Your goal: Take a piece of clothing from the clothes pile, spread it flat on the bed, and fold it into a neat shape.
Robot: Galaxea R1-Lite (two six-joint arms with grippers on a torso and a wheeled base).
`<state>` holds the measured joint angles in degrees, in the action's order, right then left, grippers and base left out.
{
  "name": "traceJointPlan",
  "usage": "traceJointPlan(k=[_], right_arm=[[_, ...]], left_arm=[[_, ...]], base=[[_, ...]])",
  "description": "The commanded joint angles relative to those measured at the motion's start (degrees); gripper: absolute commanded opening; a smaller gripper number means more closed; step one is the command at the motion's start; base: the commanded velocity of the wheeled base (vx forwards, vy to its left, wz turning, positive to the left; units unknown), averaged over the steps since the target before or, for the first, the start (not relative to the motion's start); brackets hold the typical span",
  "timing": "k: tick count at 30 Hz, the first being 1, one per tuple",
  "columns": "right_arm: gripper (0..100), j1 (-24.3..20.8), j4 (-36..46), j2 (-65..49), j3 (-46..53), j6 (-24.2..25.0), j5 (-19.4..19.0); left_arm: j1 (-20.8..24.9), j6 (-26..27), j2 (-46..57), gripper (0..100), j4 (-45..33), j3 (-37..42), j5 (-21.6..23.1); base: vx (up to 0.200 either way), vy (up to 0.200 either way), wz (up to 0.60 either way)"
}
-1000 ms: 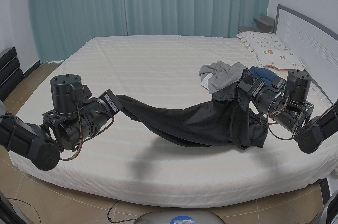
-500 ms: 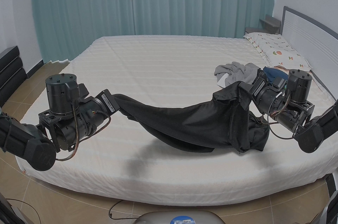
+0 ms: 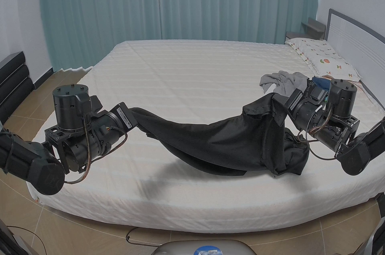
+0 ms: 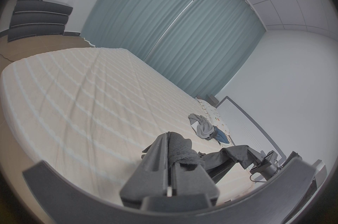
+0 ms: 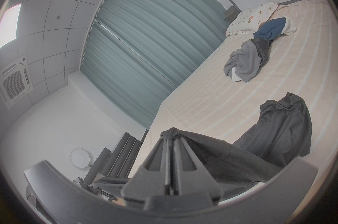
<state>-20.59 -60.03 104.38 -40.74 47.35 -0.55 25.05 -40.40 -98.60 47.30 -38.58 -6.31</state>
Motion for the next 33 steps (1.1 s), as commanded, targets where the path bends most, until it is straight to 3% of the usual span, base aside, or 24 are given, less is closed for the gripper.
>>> traceJointPlan(k=[1, 10, 18, 24, 26, 29, 32, 33], right_arm=[[0, -0.24, 0.00, -0.66, 0.31, 0.02, 0.02], [0, -2.96, 0.00, -5.06, 2.95, -0.24, 0.02], [0, -6.74, 0.26, -16.13, 6.46, -1.65, 0.11], [0, -6.39, 1.49, -23.25, 6.73, -3.58, 0.20], [0, -5.07, 2.99, -25.63, 5.50, -3.93, 0.20], [0, -1.56, 9.67, -28.09, -4.08, -4.72, -0.33], [0, 0.11, 16.61, -28.35, -11.38, -4.72, -0.24], [0, 0.99, 21.35, -27.38, -15.95, -4.72, -0.24]], left_arm=[[0.17, -0.03, -0.19, 0, -0.01, 0.09, -0.01], [1.93, 0.15, 2.09, 0, -1.42, 0.53, -0.19], [2.81, 0.15, 10.18, 0, -7.22, -0.09, -0.10], [2.81, 0.23, 14.13, 0, -10.12, -0.62, -0.10], [2.72, 0.41, 15.19, 0, -10.82, -1.41, -0.10], [0.35, 0.50, 15.63, 0, -11.53, -5.71, -0.63], [-1.06, 0.50, 16.16, 0, -15.31, -9.84, -0.63], [-1.94, 0.50, 16.24, 0, -19.70, -13.89, -0.63]], base=[[0.000, 0.000, 0.00], [-0.178, 0.000, 0.00], [-0.200, 0.000, 0.00], [-0.200, 0.000, 0.00], [-0.200, 0.000, 0.00], [0.000, 0.000, 0.00], [0.000, 0.000, 0.00], [0.000, 0.000, 0.00]])
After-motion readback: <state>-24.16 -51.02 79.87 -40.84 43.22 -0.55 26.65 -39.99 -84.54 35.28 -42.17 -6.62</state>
